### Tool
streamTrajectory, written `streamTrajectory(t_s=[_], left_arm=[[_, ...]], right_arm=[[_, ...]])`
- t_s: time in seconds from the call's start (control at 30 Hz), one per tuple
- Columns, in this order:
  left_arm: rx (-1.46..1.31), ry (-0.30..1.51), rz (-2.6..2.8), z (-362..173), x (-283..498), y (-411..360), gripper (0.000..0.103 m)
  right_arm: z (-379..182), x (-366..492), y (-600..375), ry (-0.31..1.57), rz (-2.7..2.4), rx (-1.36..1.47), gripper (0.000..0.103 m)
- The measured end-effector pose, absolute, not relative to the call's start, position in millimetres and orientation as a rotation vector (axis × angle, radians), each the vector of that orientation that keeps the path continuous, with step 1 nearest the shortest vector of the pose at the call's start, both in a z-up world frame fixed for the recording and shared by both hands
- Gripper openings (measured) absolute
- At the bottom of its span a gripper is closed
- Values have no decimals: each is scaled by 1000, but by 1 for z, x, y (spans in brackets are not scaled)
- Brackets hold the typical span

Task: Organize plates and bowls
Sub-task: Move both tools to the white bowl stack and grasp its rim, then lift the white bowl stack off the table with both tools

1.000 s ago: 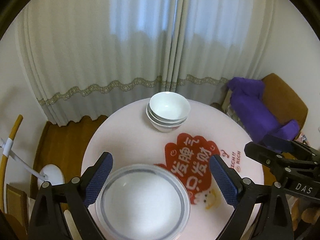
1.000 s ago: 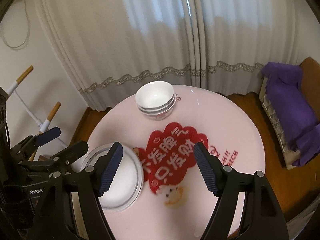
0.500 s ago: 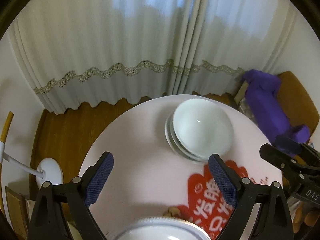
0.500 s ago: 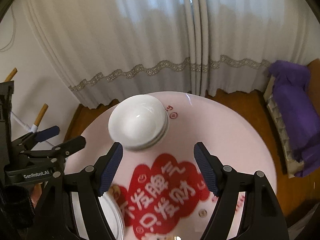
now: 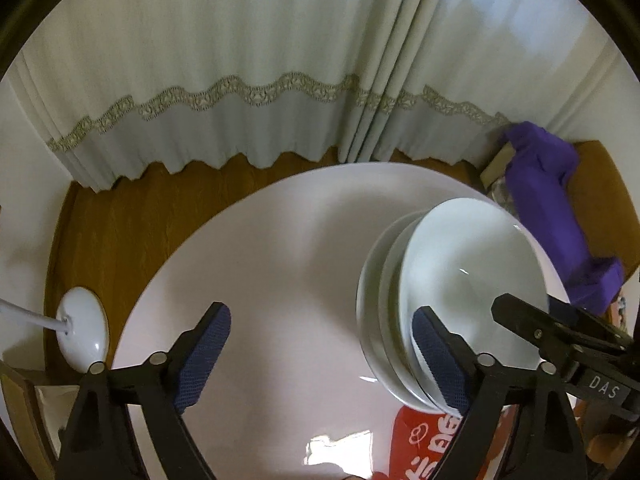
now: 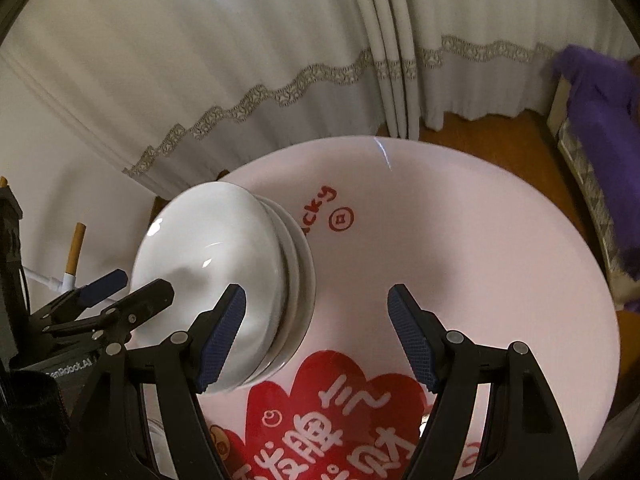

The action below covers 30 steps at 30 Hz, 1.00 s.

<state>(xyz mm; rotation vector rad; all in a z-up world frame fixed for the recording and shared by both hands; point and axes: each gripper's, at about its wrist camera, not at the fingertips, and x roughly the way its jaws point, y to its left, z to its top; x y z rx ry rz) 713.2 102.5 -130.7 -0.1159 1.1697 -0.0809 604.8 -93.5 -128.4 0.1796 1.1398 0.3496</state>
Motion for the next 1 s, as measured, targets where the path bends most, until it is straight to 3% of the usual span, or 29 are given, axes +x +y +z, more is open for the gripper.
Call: streamTrajectory(t_s=[0.1, 0.17, 0.3, 0.37, 0.4, 0.5, 0.77, 1.0], left_arm=[[-110, 1184, -99, -139, 731, 99, 80], [-122, 1196, -113, -144, 742, 99, 72], [-134, 1199, -157, -148, 751, 100, 58], [-129, 1198, -177, -148, 751, 101, 47], [-126, 1202, -189, -149, 752, 100, 46], [-118, 1204, -223, -150, 754, 101, 34], [-157, 1199, -197, -156, 752, 106, 26], [-136, 1185, -194, -157, 736, 100, 26]], right_arm=[[-134, 611, -92, 1167, 352, 183, 64], [-137, 614, -90, 1187, 355, 194, 51], [-136, 614, -83, 1197, 370, 186, 41], [-133, 612, -76, 1199, 380, 177, 29], [-132, 612, -74, 1202, 387, 174, 26], [-130, 612, -70, 1203, 377, 156, 26], [-133, 612, -79, 1200, 382, 197, 26], [-133, 609, -82, 1185, 383, 228, 25]])
